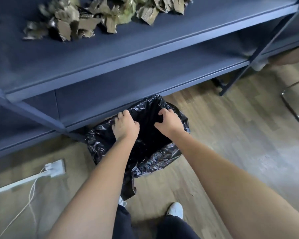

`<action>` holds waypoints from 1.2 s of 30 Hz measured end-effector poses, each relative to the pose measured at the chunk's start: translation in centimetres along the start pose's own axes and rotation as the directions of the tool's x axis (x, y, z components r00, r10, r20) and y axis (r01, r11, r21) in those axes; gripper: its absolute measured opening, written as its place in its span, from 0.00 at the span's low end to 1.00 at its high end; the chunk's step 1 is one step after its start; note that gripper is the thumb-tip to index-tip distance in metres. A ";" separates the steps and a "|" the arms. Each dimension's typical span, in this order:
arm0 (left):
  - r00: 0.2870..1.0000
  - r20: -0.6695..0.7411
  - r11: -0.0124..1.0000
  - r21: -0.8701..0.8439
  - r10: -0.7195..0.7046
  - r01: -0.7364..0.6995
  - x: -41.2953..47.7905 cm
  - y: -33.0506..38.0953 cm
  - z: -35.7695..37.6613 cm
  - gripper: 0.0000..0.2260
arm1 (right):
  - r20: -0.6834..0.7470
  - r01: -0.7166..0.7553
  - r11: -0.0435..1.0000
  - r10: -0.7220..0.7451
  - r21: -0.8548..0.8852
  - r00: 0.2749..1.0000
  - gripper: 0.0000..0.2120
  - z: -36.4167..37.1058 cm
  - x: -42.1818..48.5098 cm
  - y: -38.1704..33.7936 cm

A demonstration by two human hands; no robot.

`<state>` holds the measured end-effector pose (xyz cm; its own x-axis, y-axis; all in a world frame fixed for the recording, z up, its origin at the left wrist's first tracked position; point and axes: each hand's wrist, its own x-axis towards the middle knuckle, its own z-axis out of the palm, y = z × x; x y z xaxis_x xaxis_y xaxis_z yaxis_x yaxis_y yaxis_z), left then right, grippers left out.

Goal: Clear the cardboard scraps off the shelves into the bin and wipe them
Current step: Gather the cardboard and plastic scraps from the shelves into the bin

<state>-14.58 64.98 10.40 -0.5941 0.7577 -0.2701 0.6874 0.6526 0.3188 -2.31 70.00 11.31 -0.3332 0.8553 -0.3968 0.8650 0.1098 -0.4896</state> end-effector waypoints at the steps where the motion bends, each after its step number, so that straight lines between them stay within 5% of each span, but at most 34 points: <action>1: 1.000 -0.014 1.000 -0.005 -0.006 0.006 -0.4 0.4 -0.5 0.16 | 0.000 0.014 1.000 -0.014 -0.010 1.000 0.22 -0.7 -0.1 -0.1; 25: 0.967 -0.243 0.996 -0.035 0.075 -0.086 0.2 7.9 -19.4 0.14 | -0.111 0.298 0.946 -0.312 -0.127 0.943 0.19 -17.5 0.8 -12.4; 36: 0.838 -0.542 0.991 -0.054 0.073 -0.121 0.2 16.1 -26.7 0.09 | -0.196 0.516 0.842 -0.539 -0.158 0.819 0.13 -28.3 2.0 -15.4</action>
<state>-14.76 75.52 39.70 -0.6738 0.6801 0.2890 0.7307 0.5547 0.3981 -5.72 84.31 40.01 -0.6658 0.7406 0.0909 0.6155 0.6139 -0.4942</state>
